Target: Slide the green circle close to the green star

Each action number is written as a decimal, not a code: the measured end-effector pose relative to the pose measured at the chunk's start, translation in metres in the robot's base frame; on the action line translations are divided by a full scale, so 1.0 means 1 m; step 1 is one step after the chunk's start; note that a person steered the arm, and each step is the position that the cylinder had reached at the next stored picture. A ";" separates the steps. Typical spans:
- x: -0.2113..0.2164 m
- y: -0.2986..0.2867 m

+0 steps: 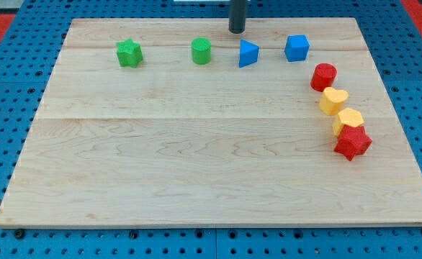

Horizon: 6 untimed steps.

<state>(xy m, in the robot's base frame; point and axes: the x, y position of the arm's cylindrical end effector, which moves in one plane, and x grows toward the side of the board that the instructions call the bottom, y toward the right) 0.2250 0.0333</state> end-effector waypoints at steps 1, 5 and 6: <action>0.012 -0.033; 0.058 -0.074; 0.060 -0.143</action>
